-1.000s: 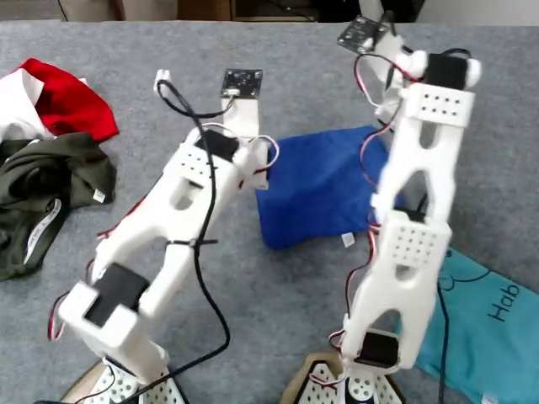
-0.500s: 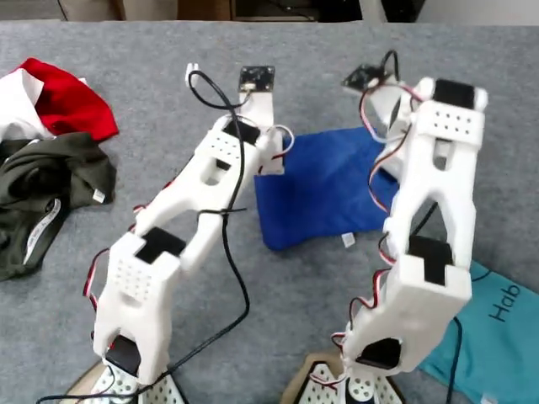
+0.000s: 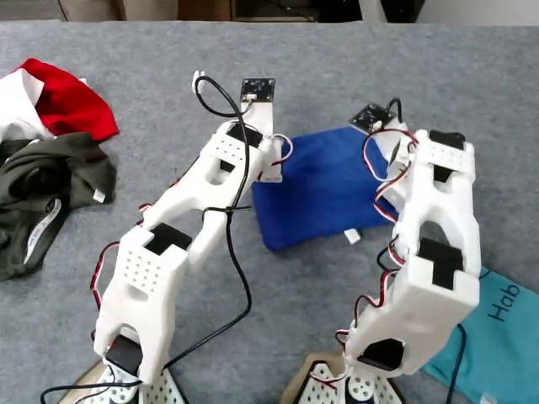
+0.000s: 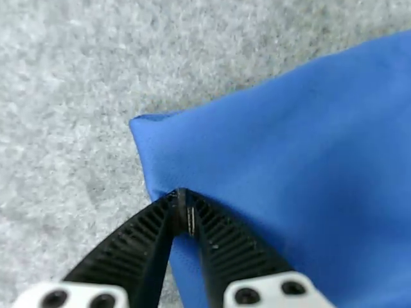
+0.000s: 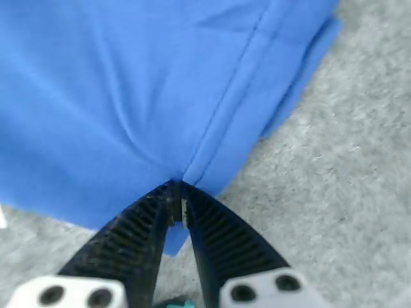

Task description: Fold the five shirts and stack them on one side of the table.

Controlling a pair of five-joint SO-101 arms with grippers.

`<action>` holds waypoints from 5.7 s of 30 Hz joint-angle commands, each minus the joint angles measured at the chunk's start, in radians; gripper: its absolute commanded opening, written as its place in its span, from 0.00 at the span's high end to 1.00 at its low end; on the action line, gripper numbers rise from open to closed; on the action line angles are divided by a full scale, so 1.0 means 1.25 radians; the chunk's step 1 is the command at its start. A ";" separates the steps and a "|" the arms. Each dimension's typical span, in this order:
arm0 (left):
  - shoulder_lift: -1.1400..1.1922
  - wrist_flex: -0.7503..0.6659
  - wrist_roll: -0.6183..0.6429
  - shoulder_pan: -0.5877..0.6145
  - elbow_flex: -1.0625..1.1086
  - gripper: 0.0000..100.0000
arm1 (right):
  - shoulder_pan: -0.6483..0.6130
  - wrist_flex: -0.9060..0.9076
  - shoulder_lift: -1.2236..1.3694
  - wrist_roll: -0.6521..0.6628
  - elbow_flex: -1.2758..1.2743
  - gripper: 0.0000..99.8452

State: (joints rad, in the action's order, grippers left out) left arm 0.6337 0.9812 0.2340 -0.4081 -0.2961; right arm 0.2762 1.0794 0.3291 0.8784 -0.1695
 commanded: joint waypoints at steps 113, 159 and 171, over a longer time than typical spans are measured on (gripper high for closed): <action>-0.015 0.622 -0.264 0.077 -0.601 0.98 | 0.668 0.401 -0.298 -0.605 0.044 1.00; -0.102 0.622 -0.266 0.079 -0.535 0.98 | 0.902 0.486 -0.305 -0.381 0.084 0.91; -0.165 0.622 -0.271 0.108 -0.529 0.98 | 0.908 0.562 -0.301 -0.420 0.267 0.89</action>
State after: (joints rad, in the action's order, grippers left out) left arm 0.5125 1.7484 -0.0944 -0.2931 -0.9559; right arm 1.4131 1.7637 0.0192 0.3445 0.1158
